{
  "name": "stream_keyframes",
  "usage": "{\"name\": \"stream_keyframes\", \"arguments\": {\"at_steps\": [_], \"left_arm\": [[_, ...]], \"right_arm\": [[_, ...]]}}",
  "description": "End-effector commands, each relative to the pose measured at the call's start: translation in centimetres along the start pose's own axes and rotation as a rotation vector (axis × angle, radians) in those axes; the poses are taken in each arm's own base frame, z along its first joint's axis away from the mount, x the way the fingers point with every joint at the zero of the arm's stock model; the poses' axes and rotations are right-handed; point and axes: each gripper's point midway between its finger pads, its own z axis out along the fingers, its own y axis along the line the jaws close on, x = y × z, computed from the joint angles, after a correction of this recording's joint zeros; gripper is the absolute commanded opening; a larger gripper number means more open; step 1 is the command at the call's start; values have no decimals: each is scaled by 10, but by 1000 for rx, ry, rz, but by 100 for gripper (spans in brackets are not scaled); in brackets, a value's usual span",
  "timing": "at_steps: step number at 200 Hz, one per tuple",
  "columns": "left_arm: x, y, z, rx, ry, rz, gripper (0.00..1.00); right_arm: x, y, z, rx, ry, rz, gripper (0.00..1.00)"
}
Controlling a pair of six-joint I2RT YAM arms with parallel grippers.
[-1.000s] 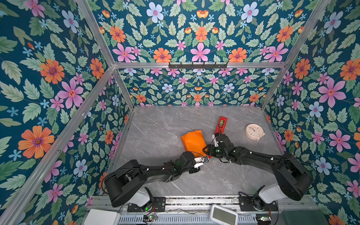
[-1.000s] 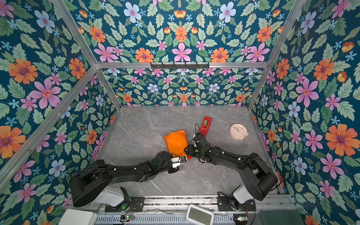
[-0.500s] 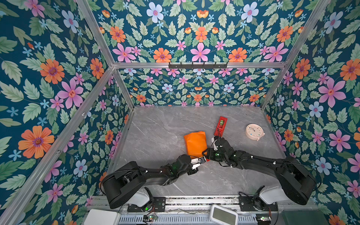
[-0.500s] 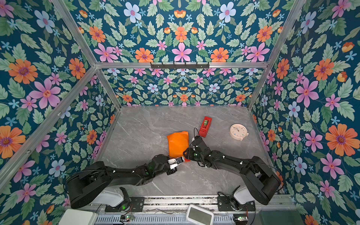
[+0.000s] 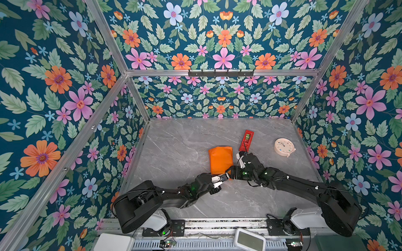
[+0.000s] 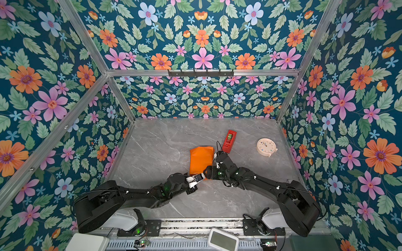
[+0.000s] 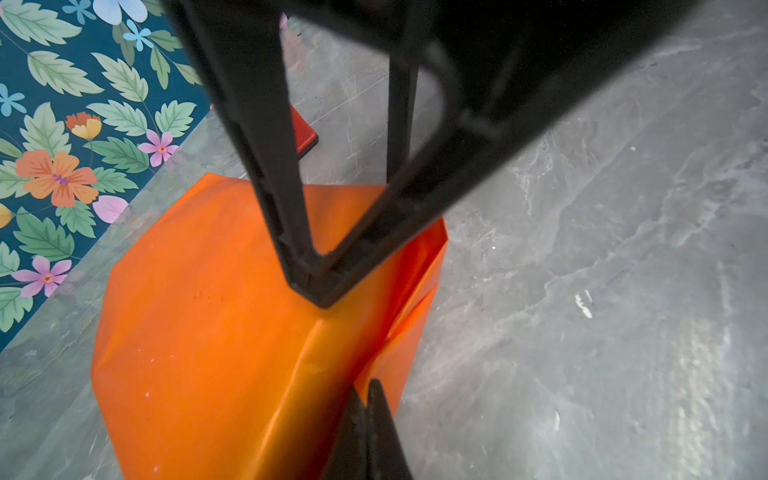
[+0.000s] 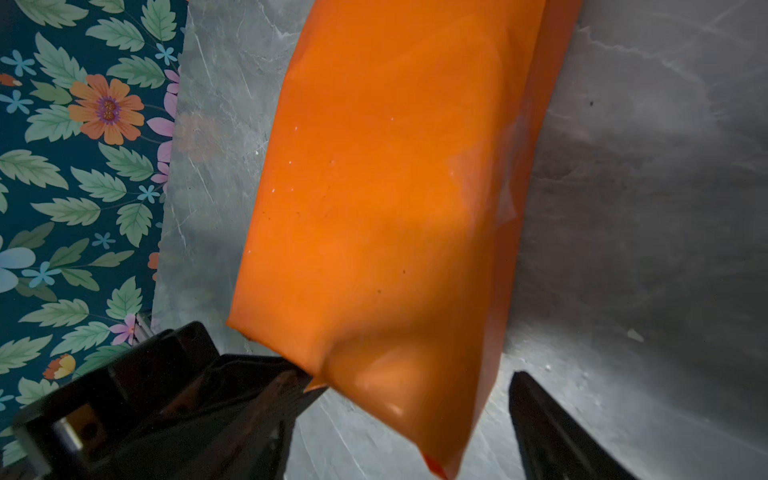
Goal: Wrap the gift box in paper
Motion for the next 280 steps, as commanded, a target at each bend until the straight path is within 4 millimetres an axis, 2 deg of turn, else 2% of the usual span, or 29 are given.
{"name": "stream_keyframes", "arguments": {"at_steps": [1,38,69,93,128,153,175,192,206,239,273,280], "left_arm": [[-10,3,0,-10,-43,-2,0],[-9,0,1,2,-41,1,0],[-8,-1,3,12,-39,1,0],[-8,-3,4,18,-38,3,0],[-10,-4,6,28,-42,8,0],[-10,-5,7,35,-42,10,0],[-9,-8,7,45,-41,9,0],[-8,-9,8,52,-37,11,0],[-7,-10,9,59,-33,14,0],[-8,-14,12,85,-23,18,0],[-9,-15,13,98,-17,18,15],[-10,-15,13,97,-17,18,18]], "right_arm": [[5,-12,-6,47,-1,-107,86],[22,-24,-8,15,-30,-214,87],[33,-24,1,21,-86,-382,87],[35,-19,14,18,-137,-503,84],[33,-29,31,38,-193,-600,83],[32,-26,43,22,-212,-672,82],[35,-32,54,33,-212,-725,82],[33,-34,58,38,-235,-743,80],[37,-43,67,61,-227,-750,78],[34,-49,71,82,-262,-734,73],[37,-57,73,95,-267,-709,69],[33,-53,72,86,-295,-702,69]]}}
